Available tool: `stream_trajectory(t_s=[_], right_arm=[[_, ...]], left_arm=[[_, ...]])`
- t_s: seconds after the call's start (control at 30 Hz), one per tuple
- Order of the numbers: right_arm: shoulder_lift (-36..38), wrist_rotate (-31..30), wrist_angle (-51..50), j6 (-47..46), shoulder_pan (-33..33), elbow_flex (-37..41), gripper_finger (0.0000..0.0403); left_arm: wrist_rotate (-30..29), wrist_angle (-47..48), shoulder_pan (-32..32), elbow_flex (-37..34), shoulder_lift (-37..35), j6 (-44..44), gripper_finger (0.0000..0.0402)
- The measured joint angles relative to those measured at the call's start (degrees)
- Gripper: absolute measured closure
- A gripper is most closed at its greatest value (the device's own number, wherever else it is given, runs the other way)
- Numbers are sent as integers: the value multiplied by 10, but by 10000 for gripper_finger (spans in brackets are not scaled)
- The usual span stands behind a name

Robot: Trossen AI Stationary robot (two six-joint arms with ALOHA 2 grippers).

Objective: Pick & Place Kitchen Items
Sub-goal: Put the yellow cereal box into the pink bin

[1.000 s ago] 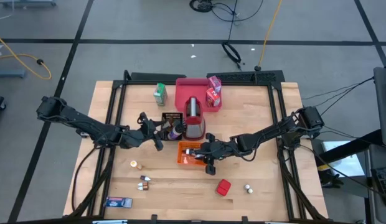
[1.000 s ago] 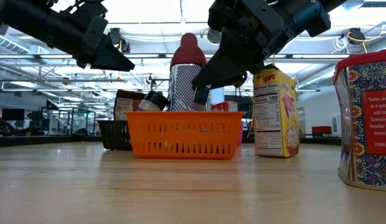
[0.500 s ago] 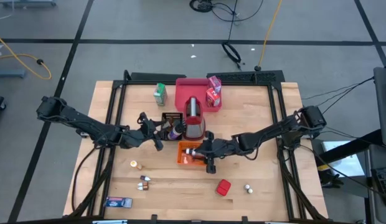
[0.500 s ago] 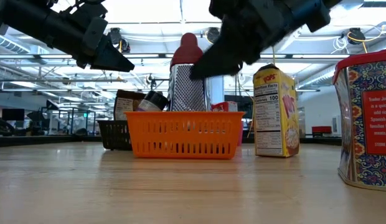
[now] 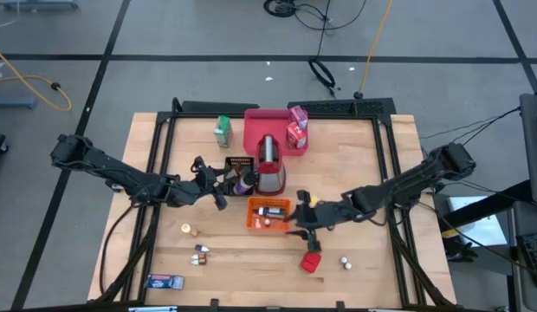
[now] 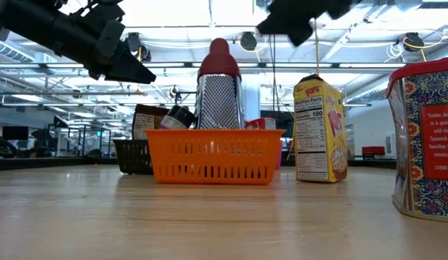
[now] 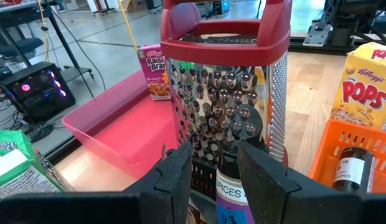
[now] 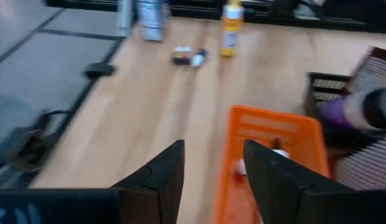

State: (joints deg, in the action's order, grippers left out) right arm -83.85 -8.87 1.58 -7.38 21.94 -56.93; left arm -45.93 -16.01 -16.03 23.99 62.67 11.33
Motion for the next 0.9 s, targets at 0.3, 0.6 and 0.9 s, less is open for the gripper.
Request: stream_trajectory(t_s=[0.3,0.6,0.9], right_arm=[[82,-132,-181,-56,61,0,248],[129,-202,-351,-151,67,4,248],[129,-212,-362,-218,65,66,248]], left_arm=[[0,-1,0,0,0,1,270],[0,0,0,0,0,7,270],[0,0,0,0,0,7,270]])
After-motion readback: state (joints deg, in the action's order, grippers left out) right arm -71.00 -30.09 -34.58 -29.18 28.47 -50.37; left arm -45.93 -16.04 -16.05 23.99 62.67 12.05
